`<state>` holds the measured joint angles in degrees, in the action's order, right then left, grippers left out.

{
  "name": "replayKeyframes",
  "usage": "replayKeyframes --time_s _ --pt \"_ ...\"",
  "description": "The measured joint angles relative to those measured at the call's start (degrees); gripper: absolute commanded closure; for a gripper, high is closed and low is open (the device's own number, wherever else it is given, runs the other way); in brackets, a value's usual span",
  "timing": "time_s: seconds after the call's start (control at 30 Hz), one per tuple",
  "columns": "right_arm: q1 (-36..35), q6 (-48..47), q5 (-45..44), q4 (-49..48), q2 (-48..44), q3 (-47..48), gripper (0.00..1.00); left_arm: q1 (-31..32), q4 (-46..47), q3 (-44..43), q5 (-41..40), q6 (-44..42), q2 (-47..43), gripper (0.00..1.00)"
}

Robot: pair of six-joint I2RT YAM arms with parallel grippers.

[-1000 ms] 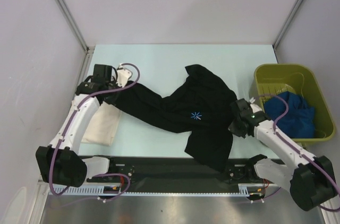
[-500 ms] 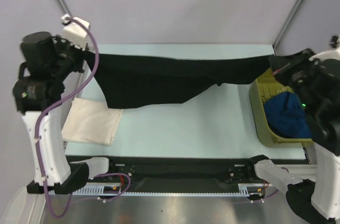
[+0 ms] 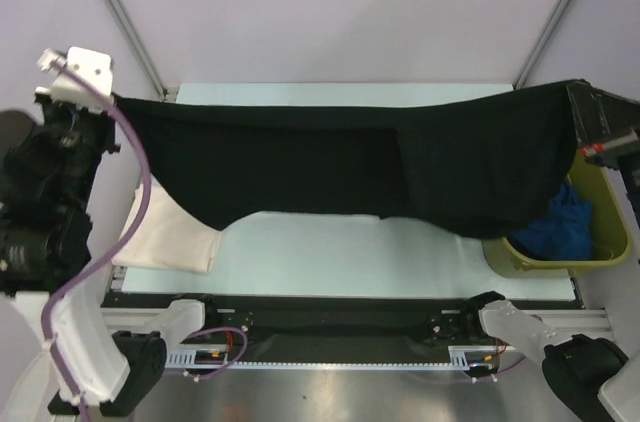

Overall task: Fold and stack the t-shirts
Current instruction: Flatten the tshirt out

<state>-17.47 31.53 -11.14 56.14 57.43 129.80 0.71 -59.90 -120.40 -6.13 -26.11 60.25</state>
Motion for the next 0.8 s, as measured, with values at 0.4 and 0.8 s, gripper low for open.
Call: replayKeyframes --time_s 0.4,0.8 --pt "8.26 -4.92 7.37 -21.31 29.88 2.6 1.0 -0.15 5.35 -9.66 -1.03 1.22 33.59 1.0" --pt "17.88 14.12 17.33 -45.42 67.67 20.11 1.0 -2.71 20.26 -27.8 -3.23 7.04 53.02 0.99"
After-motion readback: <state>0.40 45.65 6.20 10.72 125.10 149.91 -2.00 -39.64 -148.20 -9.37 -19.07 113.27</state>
